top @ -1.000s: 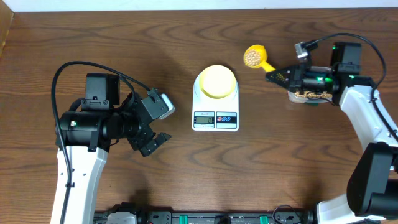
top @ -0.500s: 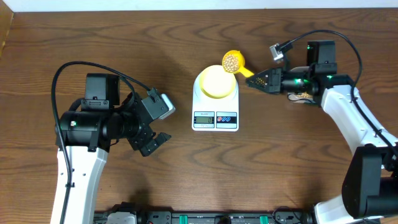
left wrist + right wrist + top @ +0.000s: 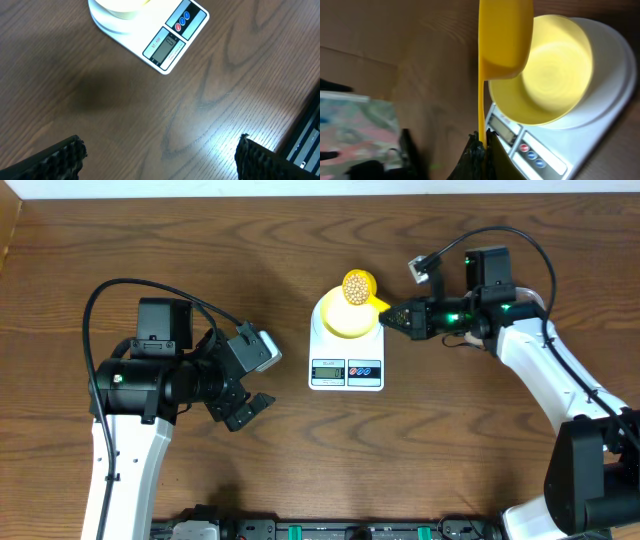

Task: Scoop item into bowl and weigh 50g on scale
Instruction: 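Carry the filled scoop with the right gripper over the yellow bowl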

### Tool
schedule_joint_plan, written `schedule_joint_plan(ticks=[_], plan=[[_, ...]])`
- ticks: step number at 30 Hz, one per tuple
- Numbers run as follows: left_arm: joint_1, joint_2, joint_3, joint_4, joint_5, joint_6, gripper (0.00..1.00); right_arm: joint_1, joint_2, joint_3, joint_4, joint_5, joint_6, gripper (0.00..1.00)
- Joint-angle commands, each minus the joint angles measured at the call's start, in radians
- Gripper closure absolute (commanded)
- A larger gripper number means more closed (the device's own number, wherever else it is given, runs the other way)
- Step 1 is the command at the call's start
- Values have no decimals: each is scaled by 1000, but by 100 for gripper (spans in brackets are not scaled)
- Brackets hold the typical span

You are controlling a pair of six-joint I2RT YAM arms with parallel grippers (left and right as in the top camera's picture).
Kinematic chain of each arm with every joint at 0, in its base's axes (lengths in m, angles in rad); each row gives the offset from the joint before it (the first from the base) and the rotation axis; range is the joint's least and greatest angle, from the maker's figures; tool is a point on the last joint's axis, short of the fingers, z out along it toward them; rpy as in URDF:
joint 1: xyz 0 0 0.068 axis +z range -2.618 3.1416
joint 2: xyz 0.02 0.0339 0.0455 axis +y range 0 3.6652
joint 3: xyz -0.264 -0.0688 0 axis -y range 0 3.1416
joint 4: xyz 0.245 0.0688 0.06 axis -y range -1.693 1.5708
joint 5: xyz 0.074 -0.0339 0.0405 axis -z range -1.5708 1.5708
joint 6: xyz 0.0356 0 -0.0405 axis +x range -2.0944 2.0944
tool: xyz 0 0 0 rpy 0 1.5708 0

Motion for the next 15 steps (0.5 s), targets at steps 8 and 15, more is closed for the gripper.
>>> schedule_joint_plan(ticks=[8,15], plan=[[3,-7,11,-3,-2,9,2,68,11,2,5,201,-217,99],[3,-7,11,-3,-2,9,2,97,11,2,5,298,-266,99]])
